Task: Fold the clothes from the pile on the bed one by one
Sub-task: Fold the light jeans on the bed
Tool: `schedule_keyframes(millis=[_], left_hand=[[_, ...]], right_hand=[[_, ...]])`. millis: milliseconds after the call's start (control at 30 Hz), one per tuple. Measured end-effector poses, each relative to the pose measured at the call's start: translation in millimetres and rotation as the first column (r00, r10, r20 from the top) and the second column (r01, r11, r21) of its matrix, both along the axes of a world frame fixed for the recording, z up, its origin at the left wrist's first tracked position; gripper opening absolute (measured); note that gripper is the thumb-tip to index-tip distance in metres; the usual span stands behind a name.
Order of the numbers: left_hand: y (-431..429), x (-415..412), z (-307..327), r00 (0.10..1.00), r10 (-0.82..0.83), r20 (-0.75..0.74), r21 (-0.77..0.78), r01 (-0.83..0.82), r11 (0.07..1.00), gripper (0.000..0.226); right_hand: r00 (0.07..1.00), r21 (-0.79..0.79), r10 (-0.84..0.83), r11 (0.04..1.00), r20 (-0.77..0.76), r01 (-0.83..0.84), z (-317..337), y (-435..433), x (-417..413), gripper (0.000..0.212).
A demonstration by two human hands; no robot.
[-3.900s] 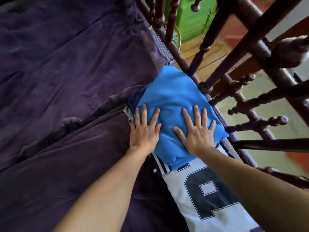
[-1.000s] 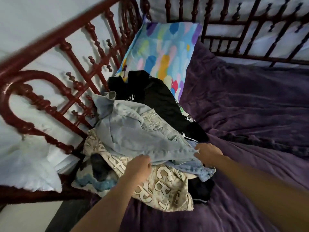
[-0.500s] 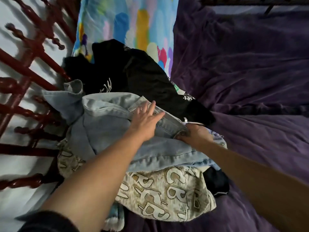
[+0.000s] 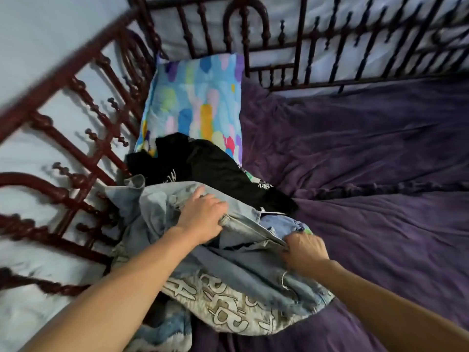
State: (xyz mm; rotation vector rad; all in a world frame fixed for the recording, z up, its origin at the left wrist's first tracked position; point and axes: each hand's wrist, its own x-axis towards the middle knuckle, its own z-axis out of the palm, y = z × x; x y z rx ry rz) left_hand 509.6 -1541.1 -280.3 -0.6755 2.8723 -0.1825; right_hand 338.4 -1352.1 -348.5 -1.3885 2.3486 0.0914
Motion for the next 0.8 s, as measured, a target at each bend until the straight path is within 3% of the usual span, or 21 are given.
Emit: schedule_keyframes(millis=[100,200,367,467,633,800], left_hand=[[23,23,65,0.983,0.082,-0.161,-0.056,-0.092,0.994,0.017],[51,62,130,0.944,0.184,-0.274,-0.137,-0.227,0.964,0.020],[100,127,215,0.821,0.320,-0.472,-0.176,-0.443,0.879,0.024],[110,141,256,0.766,0.263,-0.587,-0.192,-0.447,0.874,0.027],[122,161,330,0.692,0.184,-0.698,-0.256,-0.482,0.838,0.039],[115,172,393,0.641,0.055,-0.766,-0.316,-0.449,0.836,0.031]], right_hand=[[0.998,-0.110,0.033,0.993,-0.062,-0.040,46,10,-6,0.024],[0.998,-0.272,-0.051,0.961,0.027,0.057,100,17,-2,0.021],[0.997,-0.615,-0.004,0.787,0.074,0.049,221,30,12,0.011],[1.000,-0.694,0.015,0.720,-0.026,-0.029,296,35,13,0.013],[0.980,-0.767,-0.022,0.626,-0.197,-0.140,412,67,29,0.037],[0.940,-0.796,-0.141,0.579,-0.311,-0.176,486,94,50,0.051]])
